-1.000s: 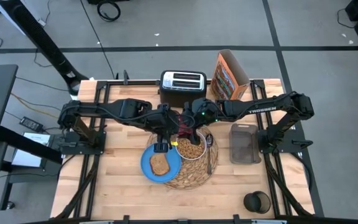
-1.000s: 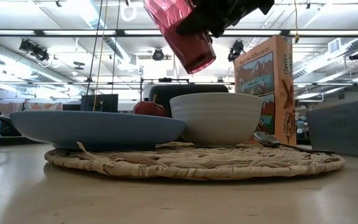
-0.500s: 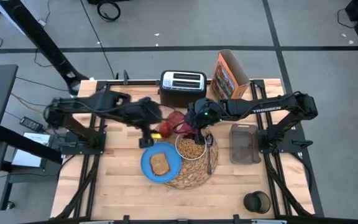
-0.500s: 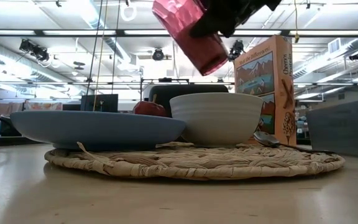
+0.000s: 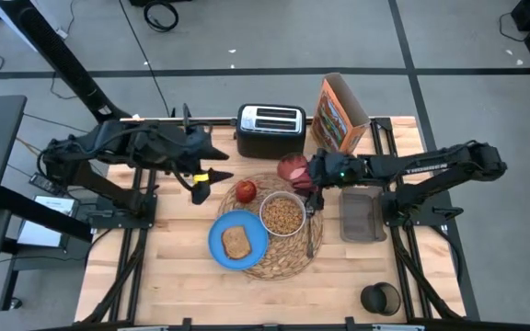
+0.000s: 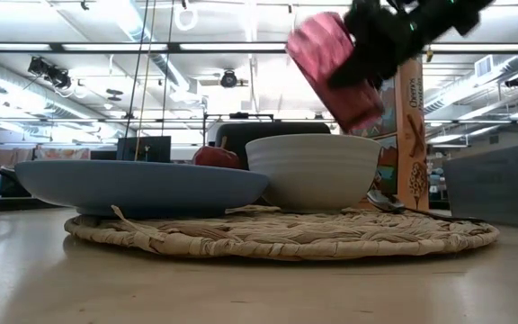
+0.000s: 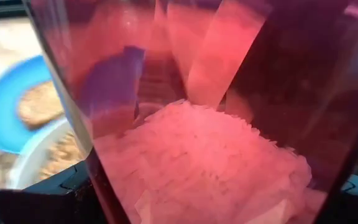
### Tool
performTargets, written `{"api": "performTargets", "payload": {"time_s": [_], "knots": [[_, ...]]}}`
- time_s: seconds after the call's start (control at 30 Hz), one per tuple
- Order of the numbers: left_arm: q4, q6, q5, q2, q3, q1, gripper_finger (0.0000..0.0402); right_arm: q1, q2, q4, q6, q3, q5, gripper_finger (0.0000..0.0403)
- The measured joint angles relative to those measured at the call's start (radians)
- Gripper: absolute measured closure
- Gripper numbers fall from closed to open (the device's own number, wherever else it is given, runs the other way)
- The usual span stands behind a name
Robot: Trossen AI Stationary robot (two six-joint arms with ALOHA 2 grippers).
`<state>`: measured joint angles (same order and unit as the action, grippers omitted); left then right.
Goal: Arrange a breakfast setting
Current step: Move the glass on the top right of the table mat
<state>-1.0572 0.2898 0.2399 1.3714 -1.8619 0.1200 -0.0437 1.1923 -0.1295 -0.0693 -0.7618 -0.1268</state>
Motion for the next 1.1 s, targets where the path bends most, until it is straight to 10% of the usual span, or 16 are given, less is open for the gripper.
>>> {"api": "performTargets", "payload": {"time_s": [0.53, 1.1], "knots": [[0.479, -0.013, 0.043, -0.218, 0.551, -0.089, 0.0173, -0.034, 0.002, 0.486, -0.174, 0.368, -0.352, 0.0049], [0.646, -0.030, -0.038, -0.255, 0.691, -0.120, 0.0173, -0.111, 0.330, 0.978, -0.189, 0.438, -0.463, 0.0049]]}}
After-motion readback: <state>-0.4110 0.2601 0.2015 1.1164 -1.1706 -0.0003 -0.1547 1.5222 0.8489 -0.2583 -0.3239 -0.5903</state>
